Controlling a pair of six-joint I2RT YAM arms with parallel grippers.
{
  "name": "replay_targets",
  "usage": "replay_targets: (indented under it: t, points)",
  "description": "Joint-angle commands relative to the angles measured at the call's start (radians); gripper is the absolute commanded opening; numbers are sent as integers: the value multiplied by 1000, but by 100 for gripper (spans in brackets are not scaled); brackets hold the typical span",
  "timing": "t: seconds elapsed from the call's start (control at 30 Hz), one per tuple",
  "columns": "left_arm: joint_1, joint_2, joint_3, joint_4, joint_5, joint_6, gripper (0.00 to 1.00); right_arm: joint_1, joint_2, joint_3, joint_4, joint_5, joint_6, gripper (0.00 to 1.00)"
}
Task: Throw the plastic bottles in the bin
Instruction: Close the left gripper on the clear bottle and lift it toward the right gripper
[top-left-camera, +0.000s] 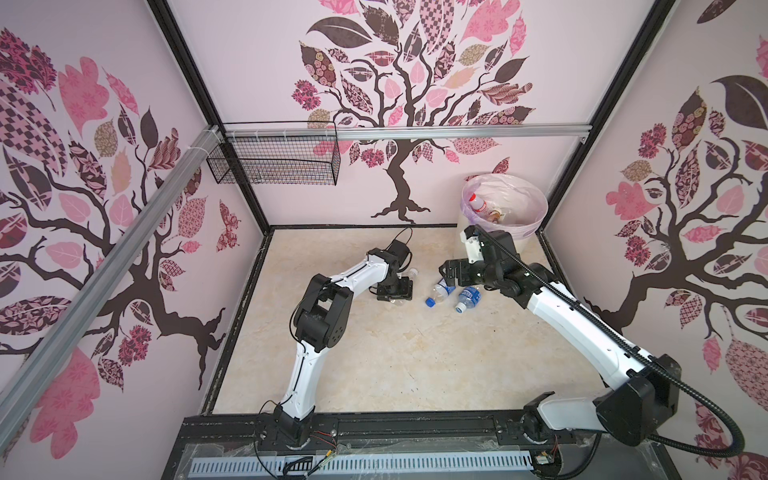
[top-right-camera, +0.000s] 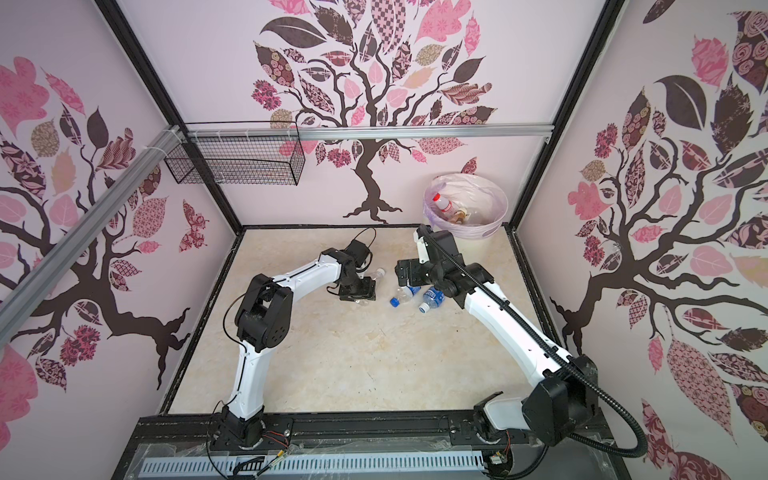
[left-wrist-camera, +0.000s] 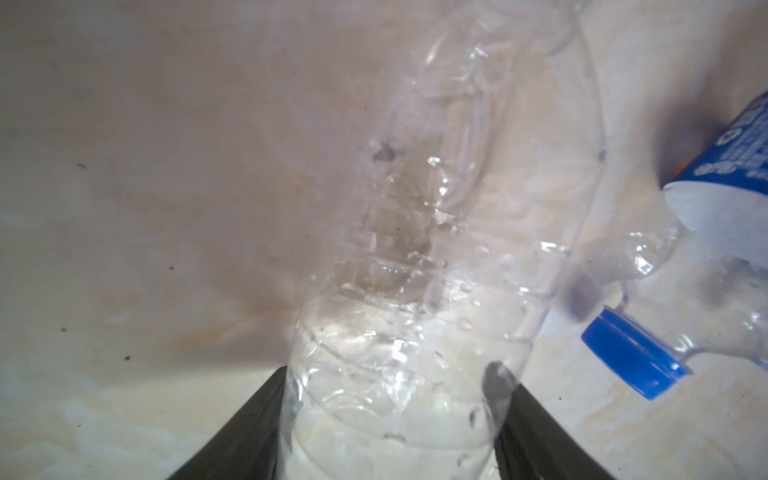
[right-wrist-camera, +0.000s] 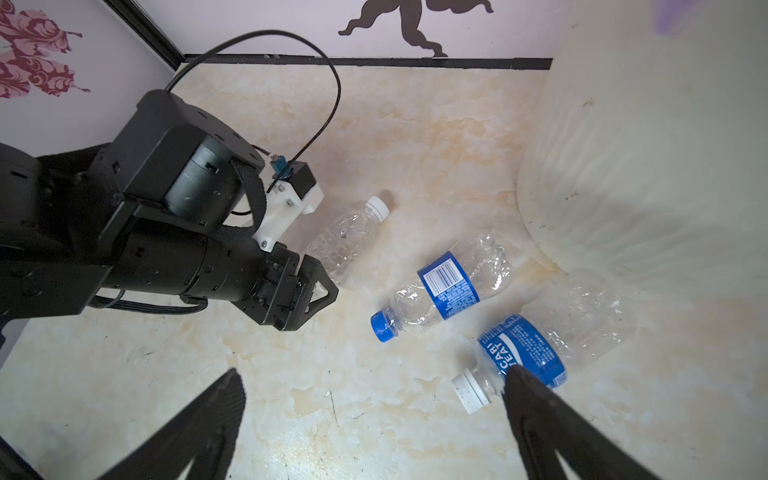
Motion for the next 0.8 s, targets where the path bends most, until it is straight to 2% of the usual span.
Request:
replay_targets:
  t: [0.0, 0.07, 0.23, 0.57, 0.67, 0.77]
  points:
    - [2, 8, 27, 25, 38, -11, 67, 4, -50, -20, -7, -45, 22, 100]
    - [1, 7, 27, 32, 61, -23, 63, 4, -63, -39, 0, -49, 25, 99]
    - [3, -17, -2, 52, 94, -40, 59, 4, -70, -64, 1, -43, 27, 100]
    - [11, -124, -33, 89, 236, -74, 58, 4, -101, -74, 9, -19, 73, 99]
    - [40, -181, -42, 100, 297, -91, 58, 1, -97, -58, 27, -19, 99, 100]
    - [74, -257, -106, 188, 375, -133, 59, -6, -83, -46, 73, -55, 145, 100]
